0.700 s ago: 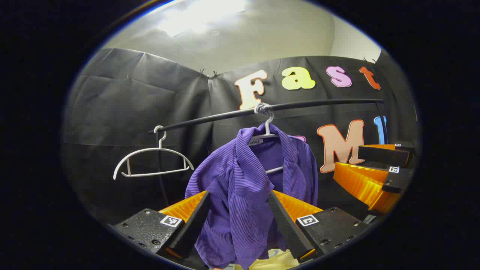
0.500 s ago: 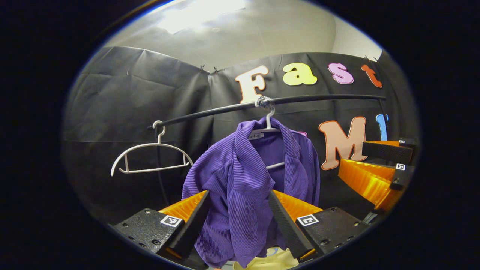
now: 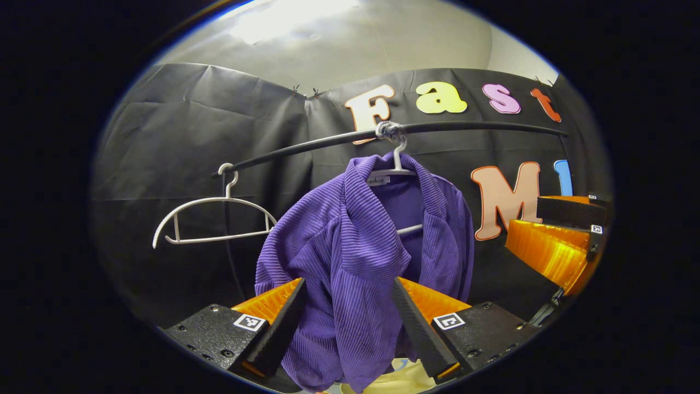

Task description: Grasp the clothes on the hanger with both hands and then place them into the laundry hamper below.

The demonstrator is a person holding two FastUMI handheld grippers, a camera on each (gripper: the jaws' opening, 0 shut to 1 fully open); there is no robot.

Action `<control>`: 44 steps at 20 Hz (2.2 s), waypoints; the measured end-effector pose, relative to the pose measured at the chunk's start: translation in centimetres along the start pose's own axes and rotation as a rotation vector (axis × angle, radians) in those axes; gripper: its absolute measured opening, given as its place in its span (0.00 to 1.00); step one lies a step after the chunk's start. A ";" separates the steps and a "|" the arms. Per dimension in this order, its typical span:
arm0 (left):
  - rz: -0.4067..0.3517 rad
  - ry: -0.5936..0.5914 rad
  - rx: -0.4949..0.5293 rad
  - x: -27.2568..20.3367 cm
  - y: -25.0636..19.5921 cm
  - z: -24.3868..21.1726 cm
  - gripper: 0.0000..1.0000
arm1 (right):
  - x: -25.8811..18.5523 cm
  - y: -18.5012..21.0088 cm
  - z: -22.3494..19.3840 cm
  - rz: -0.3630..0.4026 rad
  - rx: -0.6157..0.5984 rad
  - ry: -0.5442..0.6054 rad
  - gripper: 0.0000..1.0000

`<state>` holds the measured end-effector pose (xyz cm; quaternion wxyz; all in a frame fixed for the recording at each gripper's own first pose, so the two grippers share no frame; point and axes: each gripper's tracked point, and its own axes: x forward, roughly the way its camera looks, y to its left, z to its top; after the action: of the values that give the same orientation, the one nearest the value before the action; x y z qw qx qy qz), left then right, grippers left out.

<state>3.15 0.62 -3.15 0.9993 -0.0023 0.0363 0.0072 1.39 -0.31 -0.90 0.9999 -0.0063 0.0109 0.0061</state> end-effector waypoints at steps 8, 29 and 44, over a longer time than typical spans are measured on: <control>-0.014 0.070 -0.032 1.6 -0.4 -3.4 0.96 | 0.9 -0.5 -0.8 -0.011 -0.009 0.014 0.97; -0.060 0.154 -0.099 2.5 1.4 -4.8 0.00 | 2.9 1.1 -3.2 0.009 0.004 0.052 0.98; -0.070 0.047 -0.113 -1.5 4.5 2.2 0.00 | 10.5 4.6 -7.7 0.049 0.056 0.102 0.98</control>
<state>1.79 5.10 -0.84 0.9961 -0.0599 0.0590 -0.0257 11.65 4.31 -8.88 0.9974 0.0216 0.0621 0.0301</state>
